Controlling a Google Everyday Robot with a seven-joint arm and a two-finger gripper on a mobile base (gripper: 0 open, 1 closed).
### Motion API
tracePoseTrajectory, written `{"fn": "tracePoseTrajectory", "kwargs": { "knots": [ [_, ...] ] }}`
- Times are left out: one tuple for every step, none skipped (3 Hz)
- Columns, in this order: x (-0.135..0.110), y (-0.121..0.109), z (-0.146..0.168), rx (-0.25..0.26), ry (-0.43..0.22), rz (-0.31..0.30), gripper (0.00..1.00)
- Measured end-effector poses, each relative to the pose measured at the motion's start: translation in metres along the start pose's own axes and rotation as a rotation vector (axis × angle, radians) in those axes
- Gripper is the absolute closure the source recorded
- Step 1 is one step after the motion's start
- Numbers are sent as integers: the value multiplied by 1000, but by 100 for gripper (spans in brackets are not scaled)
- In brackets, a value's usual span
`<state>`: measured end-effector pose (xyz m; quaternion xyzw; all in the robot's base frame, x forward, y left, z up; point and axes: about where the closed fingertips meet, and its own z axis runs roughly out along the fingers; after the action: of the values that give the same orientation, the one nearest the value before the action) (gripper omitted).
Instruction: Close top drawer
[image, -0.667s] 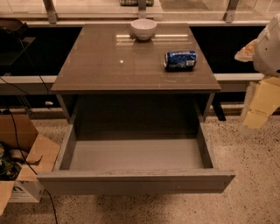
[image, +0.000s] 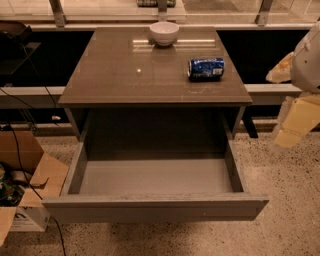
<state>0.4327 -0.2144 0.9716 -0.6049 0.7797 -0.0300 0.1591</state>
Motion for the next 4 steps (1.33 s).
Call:
{"fn": "tracePoseTrajectory", "kwargs": {
  "knots": [
    [2,30,27,-72,-30,10,42],
    [11,73,80,-172,-52,34,65],
    [36,117,139,-252,-52,79,89],
    [44,133,150,-283,-33,85,100]
  ]
}}
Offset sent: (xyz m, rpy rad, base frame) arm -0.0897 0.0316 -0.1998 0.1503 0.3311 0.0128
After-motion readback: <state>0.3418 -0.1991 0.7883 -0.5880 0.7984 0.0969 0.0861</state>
